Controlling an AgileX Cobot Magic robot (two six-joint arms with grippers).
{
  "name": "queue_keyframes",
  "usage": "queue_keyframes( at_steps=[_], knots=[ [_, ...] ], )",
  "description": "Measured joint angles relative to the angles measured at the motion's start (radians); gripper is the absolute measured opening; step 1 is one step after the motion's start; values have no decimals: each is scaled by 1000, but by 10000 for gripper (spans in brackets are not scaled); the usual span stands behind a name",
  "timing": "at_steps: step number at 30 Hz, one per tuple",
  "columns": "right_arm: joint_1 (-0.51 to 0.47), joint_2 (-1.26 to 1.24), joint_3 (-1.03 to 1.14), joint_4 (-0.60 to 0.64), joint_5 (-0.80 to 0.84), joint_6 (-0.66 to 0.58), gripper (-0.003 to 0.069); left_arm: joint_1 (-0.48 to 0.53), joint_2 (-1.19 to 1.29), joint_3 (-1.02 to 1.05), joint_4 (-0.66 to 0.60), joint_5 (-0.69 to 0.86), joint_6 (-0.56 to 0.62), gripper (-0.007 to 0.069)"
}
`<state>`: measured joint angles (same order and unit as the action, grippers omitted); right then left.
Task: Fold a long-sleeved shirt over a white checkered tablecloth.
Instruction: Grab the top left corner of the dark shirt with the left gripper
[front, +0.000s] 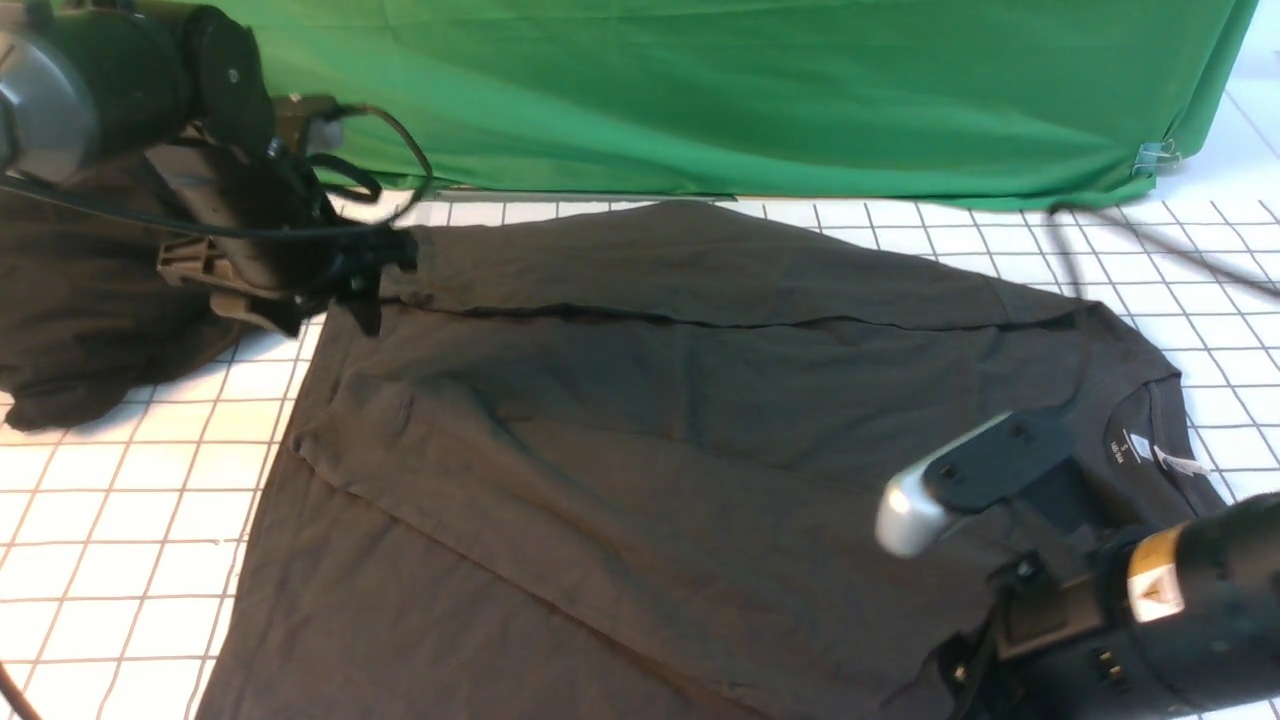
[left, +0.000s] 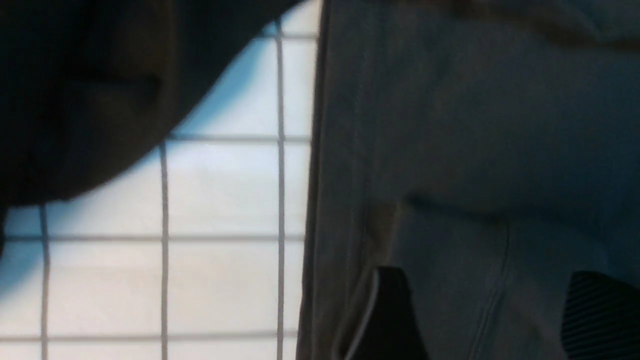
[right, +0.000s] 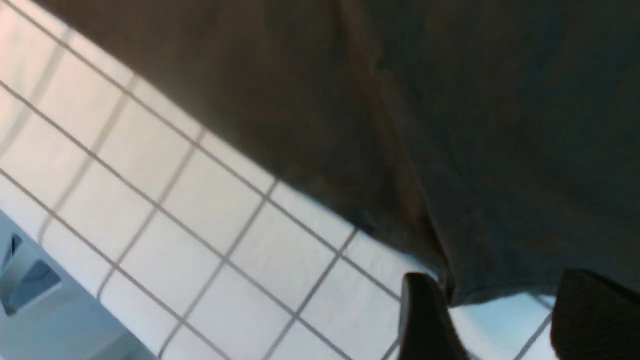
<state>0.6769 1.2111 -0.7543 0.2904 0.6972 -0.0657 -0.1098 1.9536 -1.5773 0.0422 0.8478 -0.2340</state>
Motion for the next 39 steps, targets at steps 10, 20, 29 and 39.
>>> queue_keyframes(
  at_steps=[10, 20, 29, 39],
  knots=[
    [0, -54, -8, -8, -48, 23, 337, 52, 239, -325, -100, 8, -1, 428],
    [0, -54, -8, -12, -47, 23, 337, 52, 438, -552, -27, 136, -61, 419],
    [0, -54, -8, -14, -66, 26, 337, 52, 440, -559, -58, 106, -57, 400],
    [0, -54, -8, -15, -68, 27, 337, 52, 440, -567, -75, 114, 49, 27]
  ],
)
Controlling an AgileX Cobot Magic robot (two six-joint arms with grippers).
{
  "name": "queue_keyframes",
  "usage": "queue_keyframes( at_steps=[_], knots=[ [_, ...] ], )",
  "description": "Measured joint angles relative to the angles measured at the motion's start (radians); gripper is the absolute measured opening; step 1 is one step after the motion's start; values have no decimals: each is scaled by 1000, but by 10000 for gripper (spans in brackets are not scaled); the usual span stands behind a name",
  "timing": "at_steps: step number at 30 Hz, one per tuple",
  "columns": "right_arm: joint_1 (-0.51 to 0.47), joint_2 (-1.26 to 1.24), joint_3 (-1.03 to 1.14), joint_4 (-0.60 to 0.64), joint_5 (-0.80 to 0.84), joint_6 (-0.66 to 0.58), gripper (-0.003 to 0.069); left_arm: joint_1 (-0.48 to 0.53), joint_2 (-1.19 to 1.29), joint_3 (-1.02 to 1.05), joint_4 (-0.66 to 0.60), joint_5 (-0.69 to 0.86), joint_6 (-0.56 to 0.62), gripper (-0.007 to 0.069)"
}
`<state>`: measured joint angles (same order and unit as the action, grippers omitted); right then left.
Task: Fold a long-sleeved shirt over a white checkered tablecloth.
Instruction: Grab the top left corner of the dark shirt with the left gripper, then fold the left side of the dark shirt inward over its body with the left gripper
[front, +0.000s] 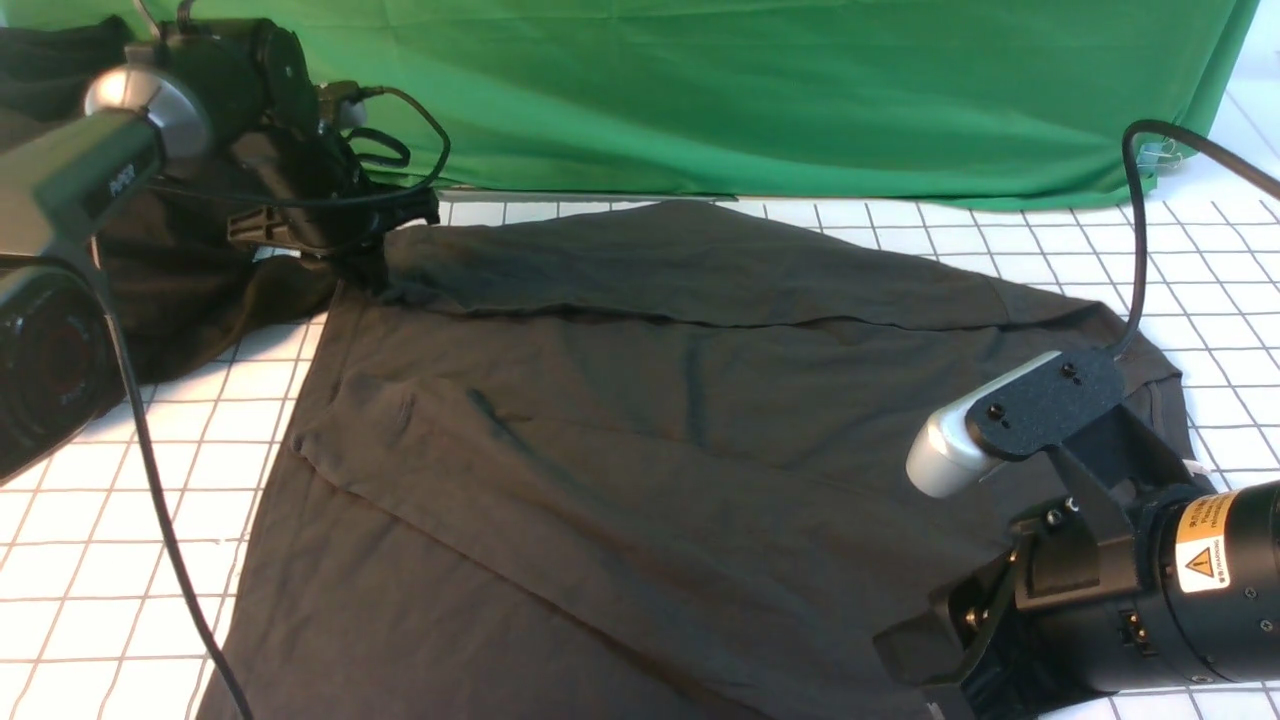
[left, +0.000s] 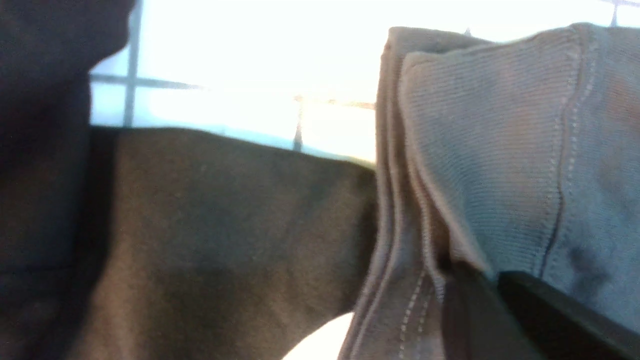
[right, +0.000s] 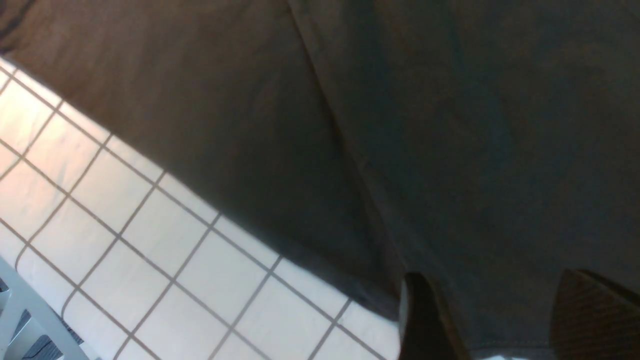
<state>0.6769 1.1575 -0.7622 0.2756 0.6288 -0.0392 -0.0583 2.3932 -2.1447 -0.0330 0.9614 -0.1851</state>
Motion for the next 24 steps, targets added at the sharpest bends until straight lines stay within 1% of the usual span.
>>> queue_keyframes(
  at_steps=[1, 2, 7, 10, 12, 13, 15, 20, 21, 24],
  knots=[
    [0, 0, 0, 0, 0, 0, 337, 0, 0, -9, -13, 19, 5, 11],
    [0, 0, 0, 0, 0, 0, 337, 0, 0, -19, -21, 36, 7, 8],
    [0, 0, -4, -15, 0, 19, 337, 0, 1, -149, -53, 213, 48, 4],
    [0, 0, -17, -42, 0, 39, 337, -1, -31, -170, -85, 235, 62, 4],
    [0, 0, -34, -87, 0, 69, 337, -4, -76, -159, -104, 239, 64, 4],
    [0, 0, -57, -141, 0, 105, 337, -15, -136, -110, -103, 241, 69, 4],
    [0, 0, -68, -172, 0, 124, 337, -23, -184, -74, -99, 241, 69, 4],
    [0, 0, -114, -336, -1, 213, 337, -54, -385, 170, -79, 249, 60, 4],
    [0, 0, -115, -342, -3, 216, 337, -56, -385, 179, -78, 249, 59, 4],
    [-2, 0, -133, -435, -5, 279, 337, -76, -516, 338, -72, 251, 45, 4]
  ],
)
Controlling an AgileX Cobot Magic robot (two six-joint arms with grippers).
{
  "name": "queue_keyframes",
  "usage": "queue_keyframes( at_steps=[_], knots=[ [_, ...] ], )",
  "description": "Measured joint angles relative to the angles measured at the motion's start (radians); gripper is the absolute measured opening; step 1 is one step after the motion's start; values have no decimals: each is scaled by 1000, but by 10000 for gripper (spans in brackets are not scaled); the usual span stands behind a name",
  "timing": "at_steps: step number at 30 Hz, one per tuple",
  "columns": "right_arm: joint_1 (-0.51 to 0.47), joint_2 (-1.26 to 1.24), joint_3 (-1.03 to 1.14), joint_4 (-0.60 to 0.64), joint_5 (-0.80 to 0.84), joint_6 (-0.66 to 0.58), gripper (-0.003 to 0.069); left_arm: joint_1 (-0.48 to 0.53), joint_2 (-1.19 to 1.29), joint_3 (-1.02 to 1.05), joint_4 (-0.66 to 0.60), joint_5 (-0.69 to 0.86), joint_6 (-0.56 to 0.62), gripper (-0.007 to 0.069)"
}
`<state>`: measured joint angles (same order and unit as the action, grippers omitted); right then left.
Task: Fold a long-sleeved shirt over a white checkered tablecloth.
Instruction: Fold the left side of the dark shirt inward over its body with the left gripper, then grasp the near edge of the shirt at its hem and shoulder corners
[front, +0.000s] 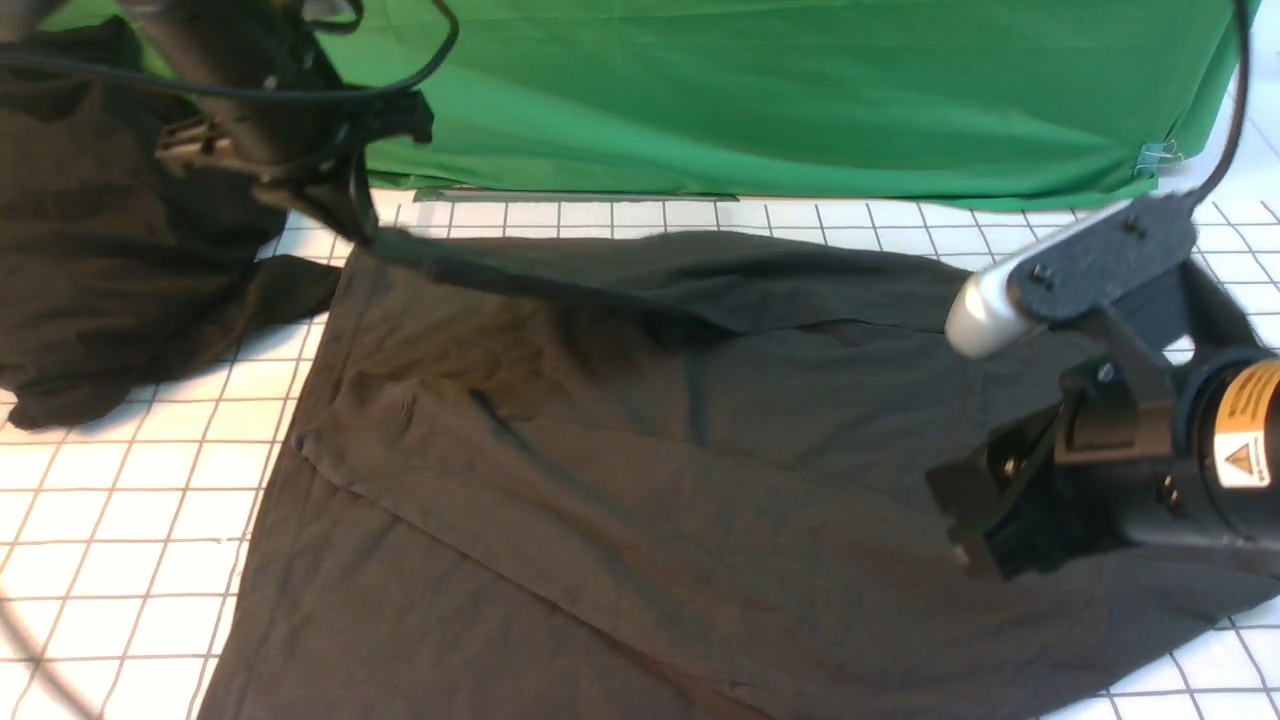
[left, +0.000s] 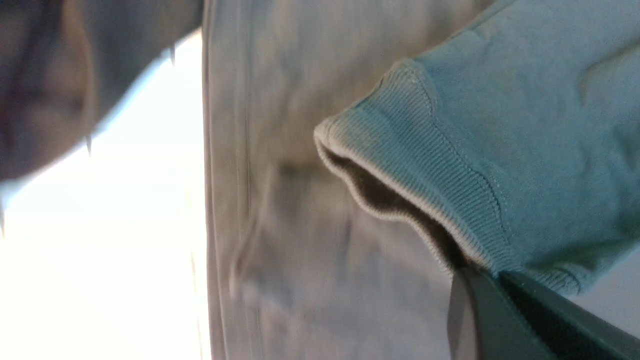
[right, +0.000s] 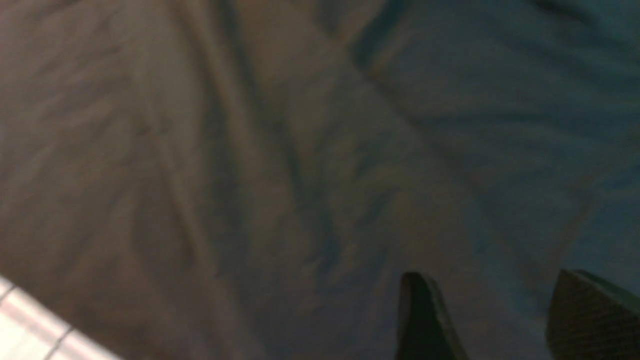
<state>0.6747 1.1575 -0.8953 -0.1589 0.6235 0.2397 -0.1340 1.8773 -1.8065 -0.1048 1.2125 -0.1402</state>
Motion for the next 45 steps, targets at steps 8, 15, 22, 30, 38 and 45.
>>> queue_keyframes(
  at_steps=[8, 15, 22, 30, 38, 45],
  knots=[
    [-67, 0, -6, -29, 3, 28, 337, -31, -230, 353, 74, -14, -70, 4],
    [-81, 0, -6, -29, 2, 28, 337, -31, -276, 574, 29, -121, -83, 4],
    [-81, 0, -6, -29, 3, 32, 337, -31, -276, 659, 32, -171, -71, 49],
    [-81, 0, -6, -29, 6, 33, 337, -31, -276, 666, 49, -71, -45, 369],
    [-81, 0, -6, -29, 6, 35, 337, -31, -330, 852, 54, -38, -48, 494],
    [-81, 0, -6, -29, 5, 36, 337, -31, -348, 1106, 54, -262, -74, 496]
  ],
)
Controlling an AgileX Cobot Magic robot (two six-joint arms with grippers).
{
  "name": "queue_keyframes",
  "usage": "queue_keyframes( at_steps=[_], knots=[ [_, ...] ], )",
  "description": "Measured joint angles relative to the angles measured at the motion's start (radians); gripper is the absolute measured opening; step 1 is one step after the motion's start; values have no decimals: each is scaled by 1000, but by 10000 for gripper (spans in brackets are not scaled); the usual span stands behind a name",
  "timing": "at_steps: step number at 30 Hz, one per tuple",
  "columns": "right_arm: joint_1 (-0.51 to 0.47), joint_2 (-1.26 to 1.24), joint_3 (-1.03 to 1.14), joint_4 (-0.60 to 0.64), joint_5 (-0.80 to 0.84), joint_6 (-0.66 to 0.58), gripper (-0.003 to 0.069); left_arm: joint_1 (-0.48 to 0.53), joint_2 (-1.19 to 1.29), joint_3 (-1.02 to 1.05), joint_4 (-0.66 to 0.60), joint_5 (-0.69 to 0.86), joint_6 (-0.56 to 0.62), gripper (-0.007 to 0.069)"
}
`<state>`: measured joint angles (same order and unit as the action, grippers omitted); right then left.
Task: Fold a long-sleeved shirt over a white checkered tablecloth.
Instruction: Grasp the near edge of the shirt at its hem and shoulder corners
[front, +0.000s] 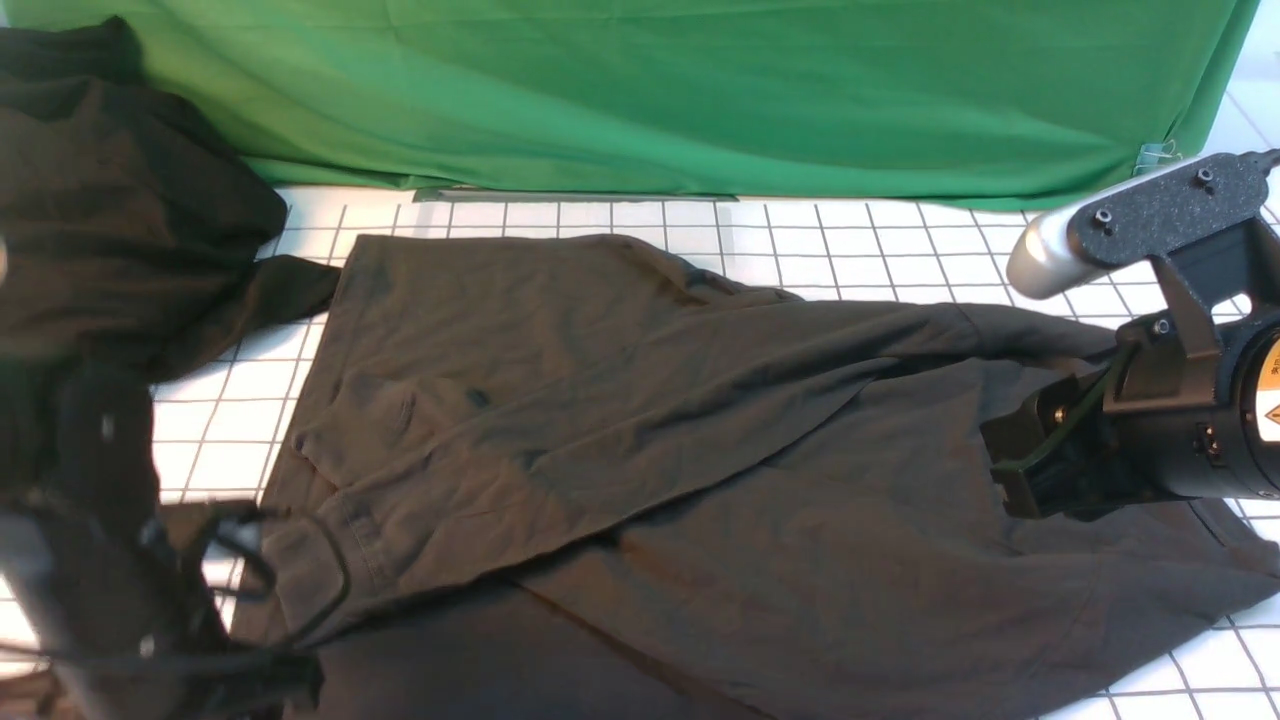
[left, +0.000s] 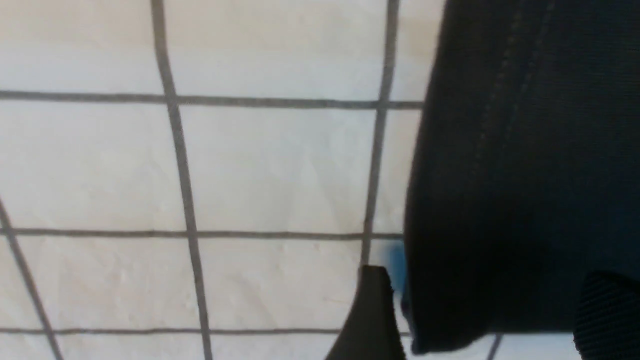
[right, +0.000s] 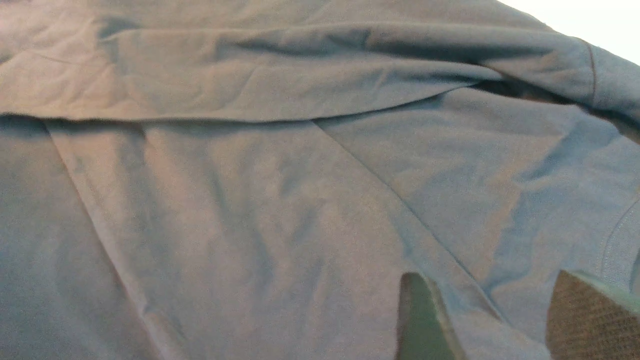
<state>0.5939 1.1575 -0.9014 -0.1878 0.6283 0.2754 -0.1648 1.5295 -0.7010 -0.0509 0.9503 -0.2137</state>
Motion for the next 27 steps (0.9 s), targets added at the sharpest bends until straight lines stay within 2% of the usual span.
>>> queue_keyframes(
  at_steps=[3, 5, 7, 8, 9, 11, 12, 13, 16, 21, 23, 27],
  knots=[
    [0, 0, 0, 0, -1, 0, 337, 0, 0, 27, 1, -40, -2, 491],
    [0, 0, 0, 1, 12, -6, 337, 0, -1, 35, 10, -57, -4, 437],
    [0, 0, -1, 15, 65, -43, 336, 0, -3, 38, 12, -59, -6, 332],
    [0, 0, -1, 23, 71, -50, 336, 0, -3, 39, 12, -59, -6, 307],
    [0, 0, -1, 64, 119, -111, 330, 0, -4, 40, 10, -59, -6, 207],
    [-1, 1, -1, 98, 150, -156, 321, 0, -5, 40, 6, -59, -5, 132],
    [-1, 8, -1, 188, 216, -251, 302, -1, -6, 40, 5, -57, 8, 56],
    [-1, 16, -1, 238, 257, -307, 286, -1, -7, 40, 11, -51, 13, 36],
    [13, 78, -1, 366, 340, -433, 256, -1, -25, 37, 32, -1, 20, 13],
    [146, 235, -2, 347, 341, -452, 279, -1, -139, 30, 51, 71, 23, 12],
    [194, 297, -2, 307, 331, -419, 325, -1, -185, 30, 51, 81, 23, 12],
    [242, 408, -2, 220, 264, -341, 491, -1, -230, 30, 51, 89, 23, 12]
  ],
)
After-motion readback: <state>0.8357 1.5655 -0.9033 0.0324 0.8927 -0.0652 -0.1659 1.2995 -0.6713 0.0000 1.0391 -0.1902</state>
